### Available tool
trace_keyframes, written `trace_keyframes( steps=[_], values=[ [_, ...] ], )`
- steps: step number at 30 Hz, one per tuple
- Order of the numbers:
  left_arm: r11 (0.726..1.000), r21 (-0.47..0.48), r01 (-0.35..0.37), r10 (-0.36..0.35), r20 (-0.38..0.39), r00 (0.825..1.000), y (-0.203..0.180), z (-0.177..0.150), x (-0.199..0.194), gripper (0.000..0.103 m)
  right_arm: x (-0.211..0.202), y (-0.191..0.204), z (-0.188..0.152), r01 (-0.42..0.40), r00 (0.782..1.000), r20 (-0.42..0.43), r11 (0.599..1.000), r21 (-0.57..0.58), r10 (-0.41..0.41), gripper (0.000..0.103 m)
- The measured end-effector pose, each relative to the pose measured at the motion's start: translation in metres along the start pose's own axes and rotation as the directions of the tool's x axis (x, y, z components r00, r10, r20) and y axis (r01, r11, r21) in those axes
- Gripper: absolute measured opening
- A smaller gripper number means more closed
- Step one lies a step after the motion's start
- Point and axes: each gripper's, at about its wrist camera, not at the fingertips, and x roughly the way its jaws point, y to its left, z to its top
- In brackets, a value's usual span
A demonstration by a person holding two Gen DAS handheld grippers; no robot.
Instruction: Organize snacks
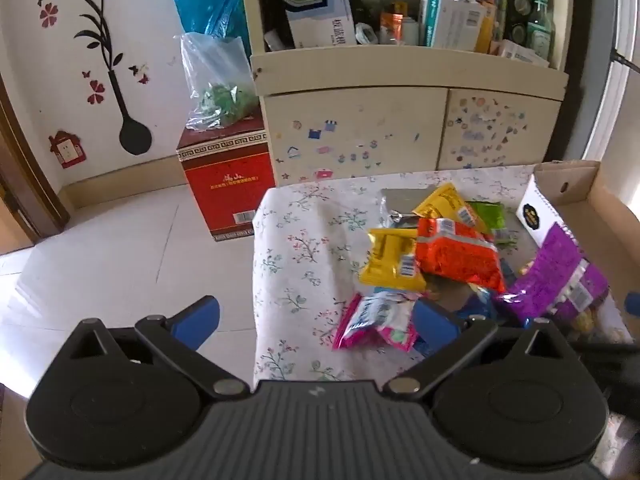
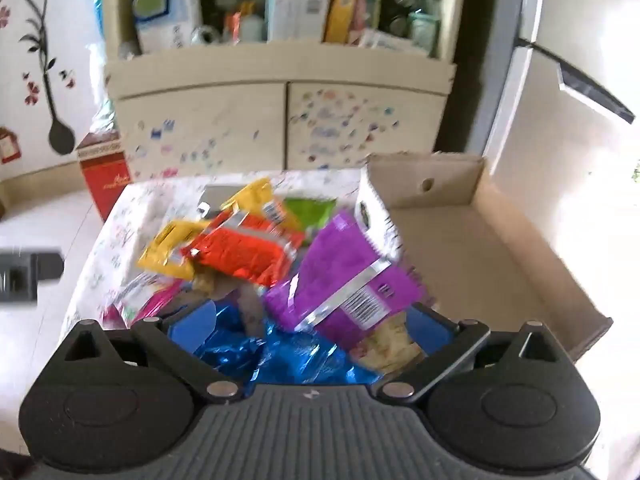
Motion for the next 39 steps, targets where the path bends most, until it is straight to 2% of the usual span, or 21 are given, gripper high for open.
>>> trace_keyframes(
  steps=[3,11,15,18,39],
  values=[
    [1.0,0.004,0.011,-0.011,-0.011,1.0,-0.005,-0.001,-0.002,0.102,-0.012,-0.007,0.005,0.022,1.0,-0.011,1.0,-0.004,-0.023,0.103],
    [0.999,0.005,0.043,-0.042,-0.083,0.996,-0.027,-0.006,0.006,0.102,-0.006,-0.012,0.001,-0.017,0.99,-0.139,1.0,0.022,0.02,0.103],
    [1.0,0.015,0.026,-0.024,-0.107,0.994,-0.034,-0.01,0.012,0.102,-0.002,-0.012,-0.004,-0.002,0.986,-0.169,1.0,0.028,0.007,0.103],
    [1.0,0.015,0.017,-0.015,-0.122,0.992,-0.039,-0.011,0.016,0.102,0.007,-0.018,-0.004,-0.021,0.979,-0.2,0.997,0.068,0.034,0.103],
    [0.999,0.03,-0.041,0.044,-0.125,0.991,-0.05,-0.012,0.024,0.102,0.015,-0.016,-0.003,0.041,0.984,-0.177,0.999,0.018,-0.037,0.103]
  ],
)
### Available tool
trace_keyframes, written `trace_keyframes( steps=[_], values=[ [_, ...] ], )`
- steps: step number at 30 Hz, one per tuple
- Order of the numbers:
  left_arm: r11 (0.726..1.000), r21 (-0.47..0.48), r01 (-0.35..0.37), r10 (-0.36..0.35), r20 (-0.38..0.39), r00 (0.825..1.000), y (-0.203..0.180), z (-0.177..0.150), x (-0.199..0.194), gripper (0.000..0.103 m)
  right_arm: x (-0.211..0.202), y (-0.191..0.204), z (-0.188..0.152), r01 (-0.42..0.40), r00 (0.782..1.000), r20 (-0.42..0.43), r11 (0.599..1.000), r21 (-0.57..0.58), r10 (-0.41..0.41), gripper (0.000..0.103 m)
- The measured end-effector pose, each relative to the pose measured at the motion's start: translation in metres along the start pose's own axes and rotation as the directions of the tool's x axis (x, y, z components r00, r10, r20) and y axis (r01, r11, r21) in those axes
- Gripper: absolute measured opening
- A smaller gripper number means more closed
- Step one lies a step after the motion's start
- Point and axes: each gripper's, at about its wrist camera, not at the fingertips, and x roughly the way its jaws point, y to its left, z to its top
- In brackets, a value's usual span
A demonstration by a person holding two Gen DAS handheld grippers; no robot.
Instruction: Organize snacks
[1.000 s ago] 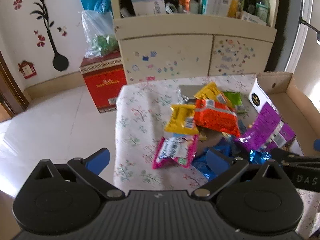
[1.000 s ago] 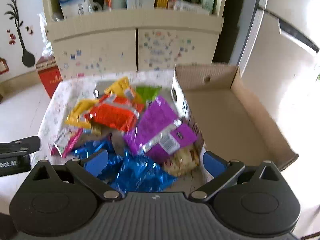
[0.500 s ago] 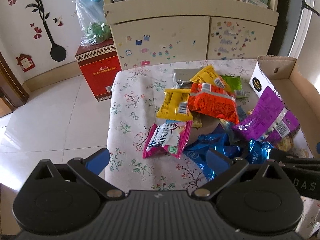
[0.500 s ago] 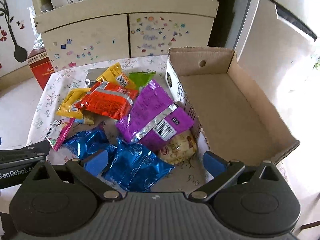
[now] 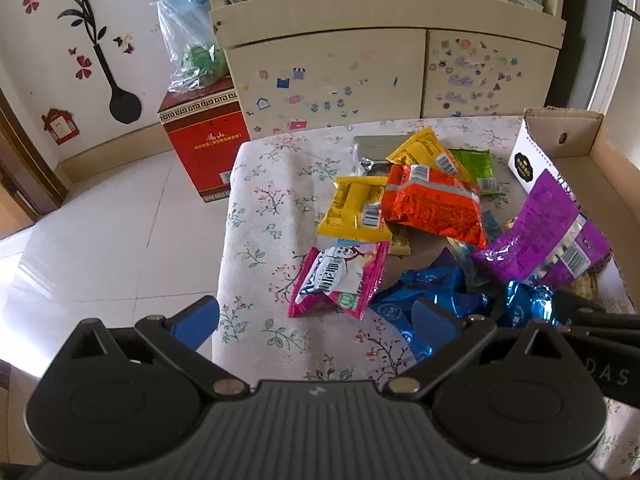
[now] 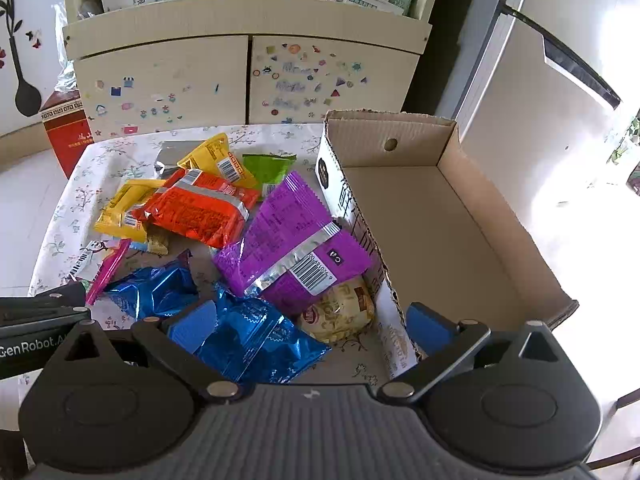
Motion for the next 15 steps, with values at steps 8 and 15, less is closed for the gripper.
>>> trace_keyframes(
  steps=[8,15],
  values=[
    [1.0,-0.002,-0.015,0.015,-0.009,1.0,0.0,-0.0001,0.0022,0.101,0.0038,0.0069,0.0002,0.031,0.999,-0.031,0.999,-0.03,-0.032,0.103],
    [1.0,-0.002,-0.018,0.018,-0.01,1.0,0.0002,-0.0002,0.0026,0.101,0.0028,0.0095,-0.0001,0.054,0.997,-0.043,0.997,-0.048,-0.056,0.103]
  ],
)
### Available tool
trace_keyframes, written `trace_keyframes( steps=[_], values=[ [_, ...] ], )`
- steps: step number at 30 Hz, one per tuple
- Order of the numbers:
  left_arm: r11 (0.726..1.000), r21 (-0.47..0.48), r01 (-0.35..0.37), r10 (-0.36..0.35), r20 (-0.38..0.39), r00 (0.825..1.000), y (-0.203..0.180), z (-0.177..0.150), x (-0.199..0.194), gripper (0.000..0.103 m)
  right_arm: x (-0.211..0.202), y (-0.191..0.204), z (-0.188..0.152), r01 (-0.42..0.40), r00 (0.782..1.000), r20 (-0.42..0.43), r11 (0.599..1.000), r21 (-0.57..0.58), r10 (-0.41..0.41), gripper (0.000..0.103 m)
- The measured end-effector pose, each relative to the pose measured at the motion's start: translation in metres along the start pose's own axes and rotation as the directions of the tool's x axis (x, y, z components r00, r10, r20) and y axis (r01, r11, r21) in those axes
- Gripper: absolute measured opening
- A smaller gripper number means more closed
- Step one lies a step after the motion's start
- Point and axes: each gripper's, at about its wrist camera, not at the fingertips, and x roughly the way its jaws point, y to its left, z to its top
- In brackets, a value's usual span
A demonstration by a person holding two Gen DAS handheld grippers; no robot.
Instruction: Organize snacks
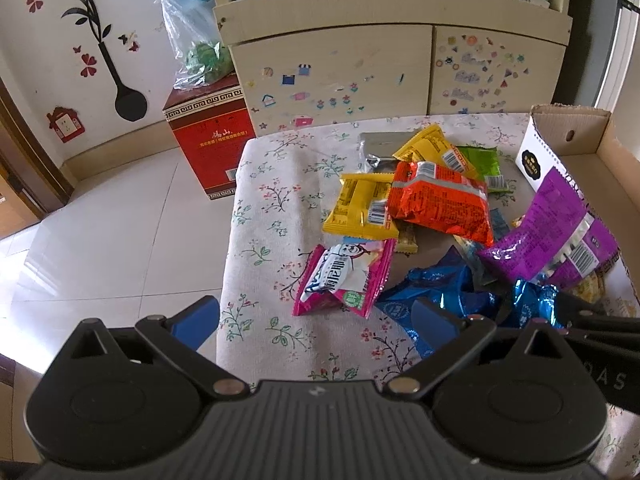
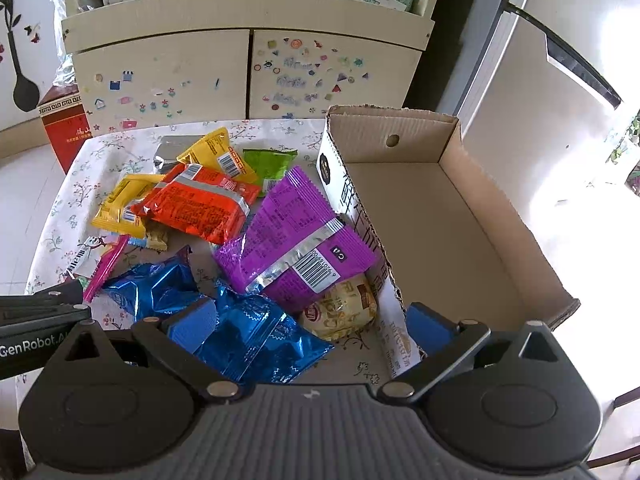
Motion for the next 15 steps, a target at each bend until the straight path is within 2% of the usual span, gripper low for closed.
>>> trace_keyframes(
  steps=[15],
  values=[
    [1.0,-0.001,-0.01,0.01,-0.006,1.0,0.0012,-0.001,0.0009,0.101,0.0026,0.0019,-0.0009,0.001,1.0,-0.009,1.0,-0.005,-0.001,0.103]
  ],
)
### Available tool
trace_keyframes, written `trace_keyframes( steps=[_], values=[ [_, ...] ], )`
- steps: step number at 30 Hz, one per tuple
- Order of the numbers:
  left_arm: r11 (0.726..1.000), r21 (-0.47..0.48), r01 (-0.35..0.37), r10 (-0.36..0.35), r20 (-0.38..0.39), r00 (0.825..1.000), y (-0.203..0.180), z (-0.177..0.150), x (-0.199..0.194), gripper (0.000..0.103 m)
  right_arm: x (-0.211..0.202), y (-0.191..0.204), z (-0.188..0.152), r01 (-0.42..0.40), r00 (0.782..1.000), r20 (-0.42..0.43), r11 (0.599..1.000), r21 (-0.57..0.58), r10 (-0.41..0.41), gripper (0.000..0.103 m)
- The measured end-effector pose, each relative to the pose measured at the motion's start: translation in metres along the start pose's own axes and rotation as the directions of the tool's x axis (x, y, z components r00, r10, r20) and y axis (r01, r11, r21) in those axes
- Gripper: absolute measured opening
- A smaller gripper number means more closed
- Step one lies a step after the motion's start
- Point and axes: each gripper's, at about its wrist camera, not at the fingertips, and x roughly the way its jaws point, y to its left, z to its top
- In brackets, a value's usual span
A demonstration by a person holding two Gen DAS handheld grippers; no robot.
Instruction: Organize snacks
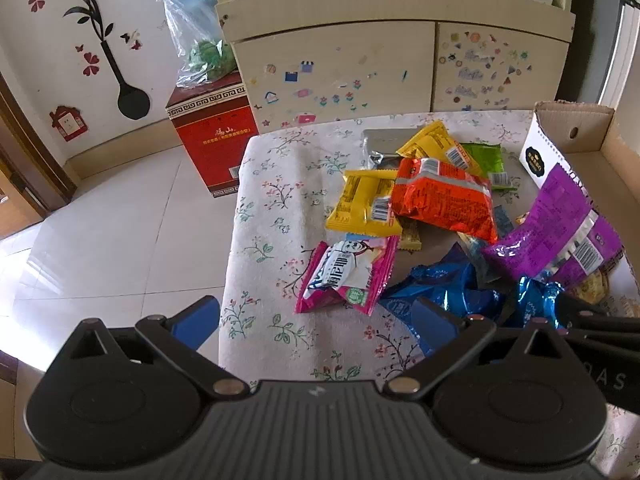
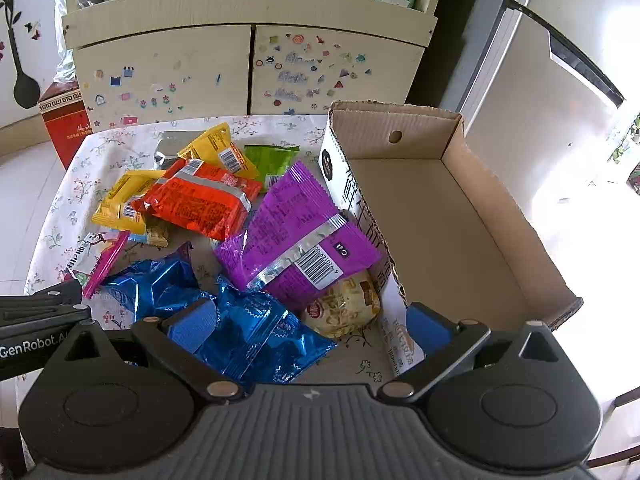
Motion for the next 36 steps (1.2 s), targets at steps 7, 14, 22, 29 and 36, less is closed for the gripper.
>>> trace_keyframes(
  steps=[7,14,22,29,36],
  values=[
    [1.0,0.003,-0.009,0.009,0.006,1.0,-0.003,-0.001,-0.001,0.101,0.001,-0.001,0.0,-0.001,1.0,0.001,1.0,0.007,0.001,0.103],
    [1.0,-0.022,0.003,-0.003,-0.019,1.0,-0.003,-0.001,0.002,0.101,0.001,-0.001,0.0,0.012,1.0,0.003,1.0,0.008,-0.012,0.103],
    [1.0,-0.02,0.009,-0.01,-0.014,1.0,-0.007,-0.001,0.002,0.101,0.002,-0.004,-0.001,-0.004,1.0,-0.001,1.0,0.016,0.004,0.103],
    [0.999,-0.033,0.034,-0.035,-0.02,0.999,-0.006,-0.002,0.003,0.101,0.001,-0.008,-0.002,-0.028,1.0,0.002,0.999,0.019,0.028,0.103],
    [0.998,-0.039,0.048,-0.048,-0.014,0.999,-0.006,-0.002,0.001,0.101,0.001,-0.012,-0.001,-0.067,0.998,-0.001,0.997,0.044,0.067,0.103]
  ],
)
